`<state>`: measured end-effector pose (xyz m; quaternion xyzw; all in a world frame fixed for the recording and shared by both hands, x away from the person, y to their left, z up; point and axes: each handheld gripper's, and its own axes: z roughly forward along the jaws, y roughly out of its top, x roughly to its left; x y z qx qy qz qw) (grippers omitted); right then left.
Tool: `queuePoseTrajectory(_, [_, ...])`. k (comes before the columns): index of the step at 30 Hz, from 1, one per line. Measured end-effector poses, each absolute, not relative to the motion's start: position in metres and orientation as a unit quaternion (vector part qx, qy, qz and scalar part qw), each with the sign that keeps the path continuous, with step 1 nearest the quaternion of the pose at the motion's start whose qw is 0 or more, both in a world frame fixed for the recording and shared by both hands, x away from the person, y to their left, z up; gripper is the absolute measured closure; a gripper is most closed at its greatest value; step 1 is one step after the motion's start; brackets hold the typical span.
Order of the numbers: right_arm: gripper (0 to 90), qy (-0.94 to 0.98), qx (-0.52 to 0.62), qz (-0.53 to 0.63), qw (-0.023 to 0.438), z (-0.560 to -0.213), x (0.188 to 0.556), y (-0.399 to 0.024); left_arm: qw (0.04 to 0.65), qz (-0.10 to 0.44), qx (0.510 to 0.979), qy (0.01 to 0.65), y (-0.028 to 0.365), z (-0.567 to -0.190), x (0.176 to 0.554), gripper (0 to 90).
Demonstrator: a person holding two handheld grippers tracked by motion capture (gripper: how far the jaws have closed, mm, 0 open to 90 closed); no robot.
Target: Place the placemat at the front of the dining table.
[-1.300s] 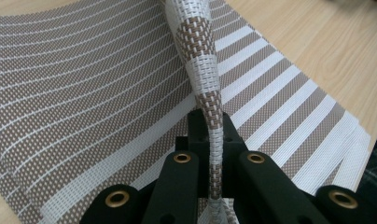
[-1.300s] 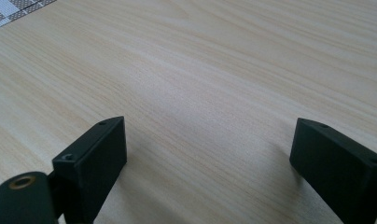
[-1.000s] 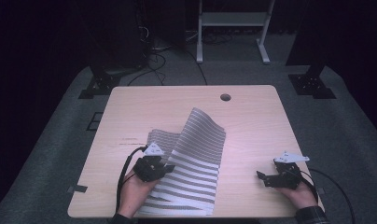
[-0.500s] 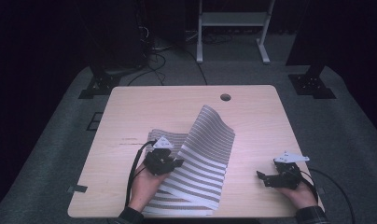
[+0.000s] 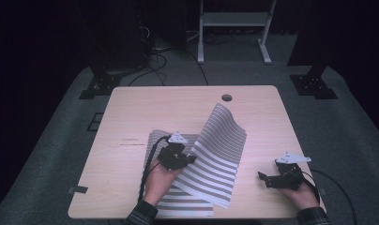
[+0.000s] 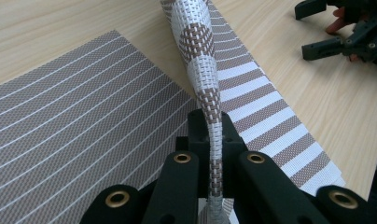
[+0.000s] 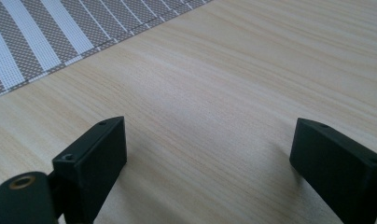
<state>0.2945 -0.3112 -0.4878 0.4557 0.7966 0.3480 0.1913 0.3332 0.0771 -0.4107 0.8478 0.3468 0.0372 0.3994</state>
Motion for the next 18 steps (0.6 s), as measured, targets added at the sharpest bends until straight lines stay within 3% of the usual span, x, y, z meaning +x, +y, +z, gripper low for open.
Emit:
queuePoseTrajectory(13, [9.6,0.795,0.457,0.348,0.192,-0.488,0.294,-0.311,0.403,0.012,0.847,0.345,0.047,-0.434,0.34,87.1])
queuePoseTrajectory(18, [9.6,0.795,0.458,0.348,0.192,-0.488,0.294,-0.311,0.396,0.011,0.855,0.334,0.046,-0.435,0.339,71.9])
